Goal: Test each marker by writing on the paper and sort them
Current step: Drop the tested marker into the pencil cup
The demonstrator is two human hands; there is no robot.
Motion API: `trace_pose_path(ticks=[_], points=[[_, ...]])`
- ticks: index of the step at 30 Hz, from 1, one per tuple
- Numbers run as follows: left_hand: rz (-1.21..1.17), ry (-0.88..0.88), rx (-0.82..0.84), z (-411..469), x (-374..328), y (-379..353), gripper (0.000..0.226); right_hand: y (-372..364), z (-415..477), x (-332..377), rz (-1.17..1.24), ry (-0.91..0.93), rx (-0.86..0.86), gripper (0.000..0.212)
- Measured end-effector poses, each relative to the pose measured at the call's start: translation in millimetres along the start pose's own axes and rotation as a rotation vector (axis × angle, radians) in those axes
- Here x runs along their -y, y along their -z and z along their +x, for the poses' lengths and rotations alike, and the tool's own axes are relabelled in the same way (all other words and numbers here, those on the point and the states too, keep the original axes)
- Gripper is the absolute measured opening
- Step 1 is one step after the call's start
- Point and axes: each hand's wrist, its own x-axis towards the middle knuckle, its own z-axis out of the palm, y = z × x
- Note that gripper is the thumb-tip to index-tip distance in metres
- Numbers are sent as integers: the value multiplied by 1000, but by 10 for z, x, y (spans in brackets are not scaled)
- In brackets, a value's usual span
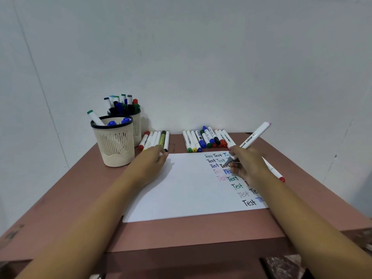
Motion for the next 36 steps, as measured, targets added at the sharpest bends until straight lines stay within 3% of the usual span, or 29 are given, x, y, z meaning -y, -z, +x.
trace_pose_path(ticks=[5, 7, 11, 16, 23, 32, 36], points=[[-76, -85, -90, -43, -112, -4, 19, -112, 24, 105, -58, 107, 4, 11], [-171, -79, -32, -53, -123, -18, 13, -210, 44, 133, -83, 135, 36, 11], [-340, -48, 91, -61, -144, -19, 28, -417, 59, 104, -2, 107, 103, 14], [-313, -96, 70, -59, -119, -54, 28, -549, 1, 7, 26, 123, 172, 13], [-503, 1, 82, 12, -78, -91, 22, -587, -18, -6, -21, 154, 236, 15], [-631, -65, 112, -22, -171, -59, 11, -613, -48, -57, -59, 181, 354, 17], [-724, -54, 140, -46, -209, -38, 21, -614, -58, -74, -42, 193, 452, 12]])
